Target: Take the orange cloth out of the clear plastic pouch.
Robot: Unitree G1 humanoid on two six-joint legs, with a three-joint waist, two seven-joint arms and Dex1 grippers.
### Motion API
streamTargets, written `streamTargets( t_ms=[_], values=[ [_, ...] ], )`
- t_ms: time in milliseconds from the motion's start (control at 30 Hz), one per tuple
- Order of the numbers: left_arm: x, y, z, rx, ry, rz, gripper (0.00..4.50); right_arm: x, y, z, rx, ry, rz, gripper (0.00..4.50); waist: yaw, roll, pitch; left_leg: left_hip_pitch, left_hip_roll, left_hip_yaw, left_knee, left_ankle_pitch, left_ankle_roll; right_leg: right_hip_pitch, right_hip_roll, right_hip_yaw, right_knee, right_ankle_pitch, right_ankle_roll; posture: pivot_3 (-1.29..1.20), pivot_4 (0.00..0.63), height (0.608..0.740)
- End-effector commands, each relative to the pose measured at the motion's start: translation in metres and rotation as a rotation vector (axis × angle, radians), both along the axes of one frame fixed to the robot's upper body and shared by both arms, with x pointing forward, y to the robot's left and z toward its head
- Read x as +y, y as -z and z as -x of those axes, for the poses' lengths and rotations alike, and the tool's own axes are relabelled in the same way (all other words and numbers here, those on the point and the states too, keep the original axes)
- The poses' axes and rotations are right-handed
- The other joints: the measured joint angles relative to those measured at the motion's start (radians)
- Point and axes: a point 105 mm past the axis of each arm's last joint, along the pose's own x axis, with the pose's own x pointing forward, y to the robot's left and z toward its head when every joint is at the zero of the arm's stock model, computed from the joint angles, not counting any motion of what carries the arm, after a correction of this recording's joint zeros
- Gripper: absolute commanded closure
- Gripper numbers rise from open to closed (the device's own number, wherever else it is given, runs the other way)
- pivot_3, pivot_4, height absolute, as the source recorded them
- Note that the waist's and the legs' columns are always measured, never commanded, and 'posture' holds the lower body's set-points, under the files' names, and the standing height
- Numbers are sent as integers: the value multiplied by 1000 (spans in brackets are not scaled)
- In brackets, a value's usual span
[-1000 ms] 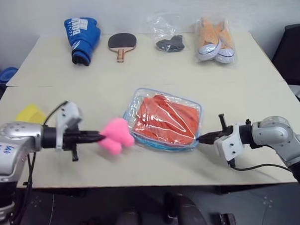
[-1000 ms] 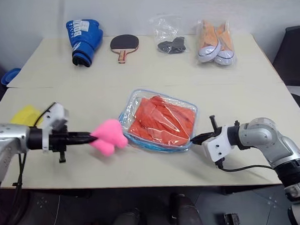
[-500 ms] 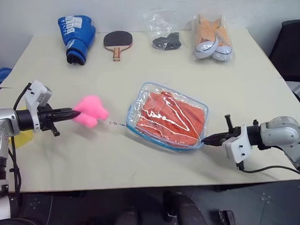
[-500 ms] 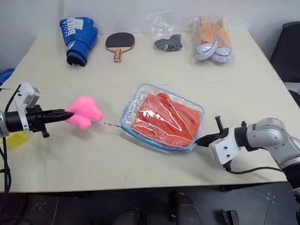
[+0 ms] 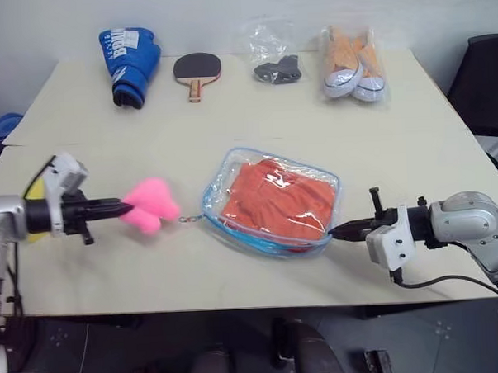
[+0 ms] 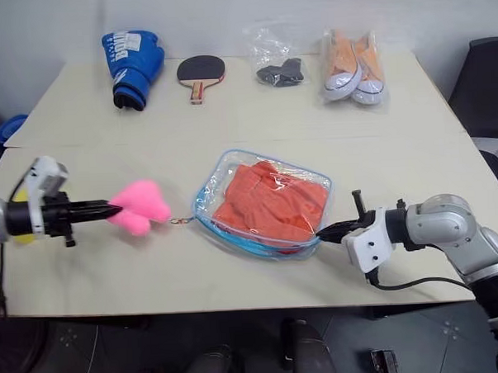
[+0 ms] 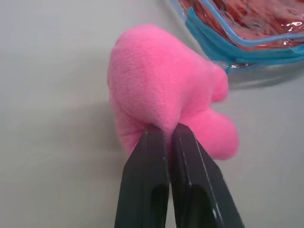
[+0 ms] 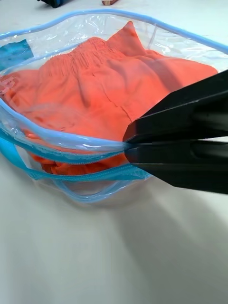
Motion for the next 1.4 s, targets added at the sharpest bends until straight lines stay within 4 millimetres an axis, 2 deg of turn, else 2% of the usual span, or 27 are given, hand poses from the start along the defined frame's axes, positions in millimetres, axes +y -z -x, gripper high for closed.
streamTargets(
  t_ms=[33, 100, 200, 333, 433, 533, 633, 700, 867, 1033, 1100, 1200, 1267, 1400],
  values=[
    [-7, -2, -1, -46, 9, -34, 2895, -4, -15, -2, -33, 43, -39, 3172, -1, 0, 0, 0, 0, 0, 0, 0, 0, 0, 0, 0, 0, 0, 0, 0, 150, 740],
    [-10, 4, -1, -48, 17, -50, 2246, -8, -17, -1, -24, 67, -41, 2449, -3, 0, 0, 0, 0, 0, -1, 0, 0, 0, 0, 0, 0, 0, 0, 0, 150, 740],
    [2, 11, -11, -98, -61, -122, 1302, -14, -21, 1, -19, 104, -59, 1421, -3, 0, 0, 0, 0, 0, -1, 0, 0, 0, 0, 0, -1, 0, 0, 0, 150, 740],
    [38, 16, -25, -80, -270, -136, 120, -18, -28, 11, -5, 181, -135, 68, -1, 0, 0, 1, 0, 0, -1, 0, 0, 0, 0, 0, 0, 0, 0, 0, 150, 740],
    [51, 20, -20, -49, -293, -134, 99, -20, -32, 21, 39, 253, -208, 28, -4, 0, 0, 2, 0, 1, -1, 0, -1, 1, 0, 0, 1, 1, -1, 0, 150, 740],
    [56, 14, -18, -72, -284, -150, 99, -18, -38, 30, 85, 313, -289, 28, -5, 0, 0, 3, 0, 2, -1, 1, -1, 1, 0, 1, 2, 1, -1, 0, 150, 740],
    [65, -10, -21, -102, -324, -86, 99, -15, -44, 39, 118, 369, -361, 28, -3, -1, -1, 3, 0, 1, -1, 1, -1, 1, 0, 1, 2, 2, -3, 0, 150, 740],
    [62, -24, -19, -114, -293, -3, 99, -13, -47, 42, 129, 398, -393, 28, -3, -2, -1, 3, 1, 1, -1, 1, -2, 1, 1, 1, 2, 2, -3, 0, 150, 740],
    [41, -68, -9, -160, -127, 186, 99, -12, -47, 45, 140, 450, -434, 28, -2, -2, -1, 2, 1, 1, -1, 1, -2, 1, 1, 1, 1, 2, -3, 0, 150, 740],
    [15, -94, -13, -230, 21, 222, 99, -8, -47, 48, 161, 451, -451, 28, 3, -3, 0, 1, 0, 1, -1, 1, -2, 1, 1, 1, 0, 2, -3, 0, 150, 740],
    [-8, -103, -11, -263, 156, 160, 99, -5, -48, 53, 213, 445, -468, 28, 6, -3, 0, 1, 0, 2, -1, 1, -2, 1, 2, 1, 0, 2, -3, 0, 150, 740],
    [-55, -101, -9, -336, 401, -82, 99, 0, -50, 62, 344, 441, -514, 28, 17, -3, 0, 1, 0, 2, -1, 1, -2, 1, 2, 1, 0, 2, -3, 0, 150, 740],
    [-82, -88, -11, -413, 556, -274, 99, 3, -51, 67, 416, 441, -546, 28, 22, -3, 0, 1, 0, 2, -1, 1, -2, 1, 2, 1, 0, 2, -2, 0, 150, 740],
    [-106, -67, -15, -490, 718, -430, 99, 8, -53, 74, 488, 450, -599, 28, 19, -3, 0, 0, -1, 3, -1, 1, -2, 3, 2, 3, -1, 3, -2, 0, 150, 740]
  ],
)
